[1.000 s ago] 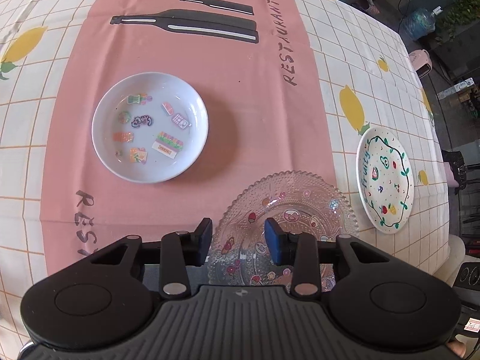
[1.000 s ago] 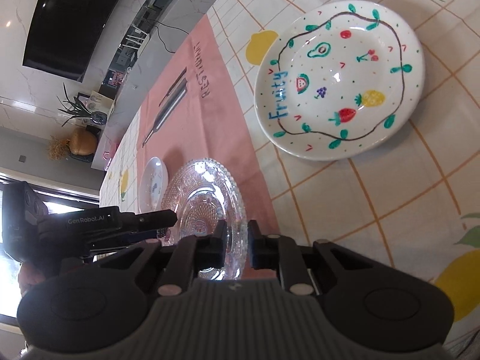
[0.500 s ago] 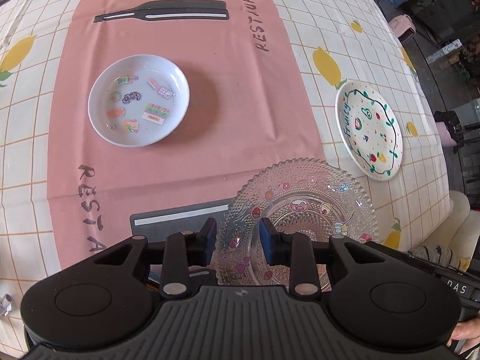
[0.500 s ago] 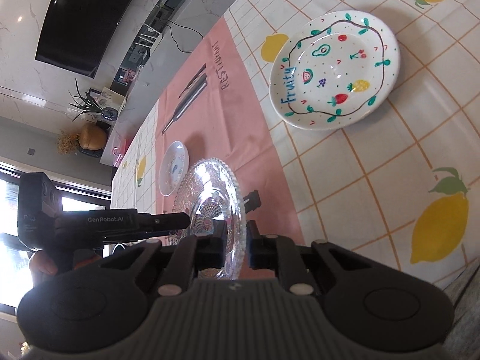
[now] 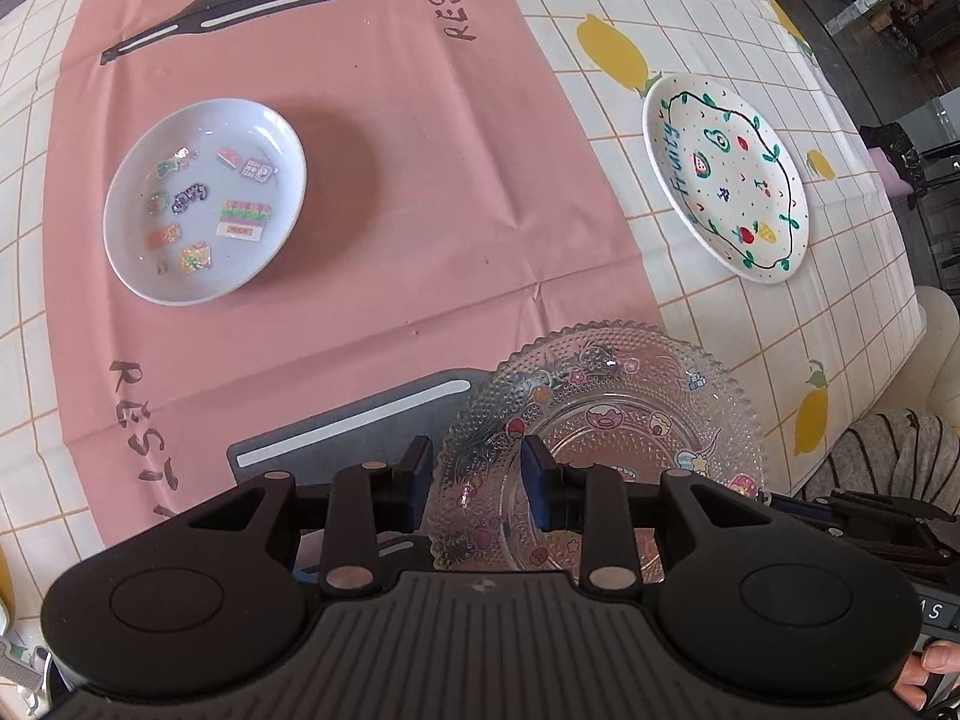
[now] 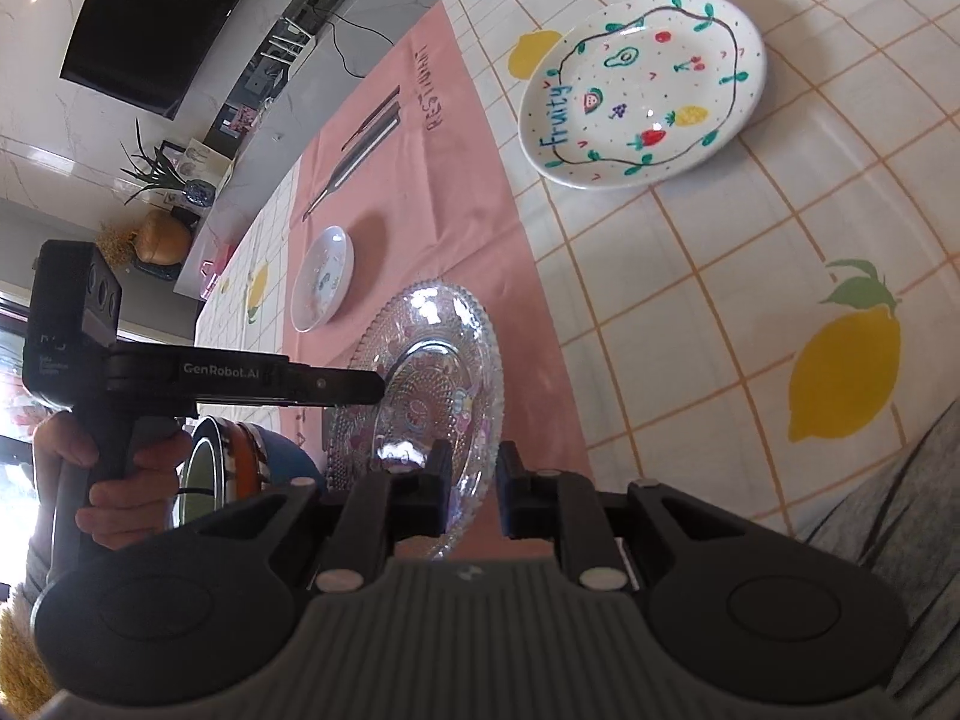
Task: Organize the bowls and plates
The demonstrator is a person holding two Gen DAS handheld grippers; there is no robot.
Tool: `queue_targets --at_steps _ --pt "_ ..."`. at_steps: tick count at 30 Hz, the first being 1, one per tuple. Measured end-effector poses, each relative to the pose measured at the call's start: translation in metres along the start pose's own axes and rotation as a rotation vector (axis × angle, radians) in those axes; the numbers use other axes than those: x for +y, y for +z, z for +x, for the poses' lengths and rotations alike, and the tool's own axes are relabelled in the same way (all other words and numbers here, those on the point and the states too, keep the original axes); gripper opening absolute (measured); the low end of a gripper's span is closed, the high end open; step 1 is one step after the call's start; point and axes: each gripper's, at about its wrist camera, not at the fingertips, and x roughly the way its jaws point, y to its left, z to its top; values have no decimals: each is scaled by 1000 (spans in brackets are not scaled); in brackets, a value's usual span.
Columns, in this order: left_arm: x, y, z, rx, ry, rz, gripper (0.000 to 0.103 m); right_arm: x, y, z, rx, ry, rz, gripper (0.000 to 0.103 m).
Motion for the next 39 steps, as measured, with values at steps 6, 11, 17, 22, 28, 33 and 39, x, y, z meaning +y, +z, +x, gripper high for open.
queue_targets --at_steps 6,11,17,22,28,33,39 --pt "-12 -2 7 -5 47 77 36 11 -5 3 1 -67 -90 20" --pt "-16 -2 8 -14 71 93 36 22 -9 8 9 -116 -189 24" --pt "-21 -3 9 -20 93 102 36 32 -13 16 27 -180 -256 29" --pt "-23 -3 11 -21 88 93 41 34 -12 27 68 -226 -268 33" --pt "-25 -3 11 -28 98 97 43 30 -10 29 78 -229 -235 35" --pt "-25 -3 11 -34 108 81 45 32 -9 31 77 -230 -225 39" --pt "-21 -5 10 -51 132 45 59 27 -7 31 78 -179 -182 48"
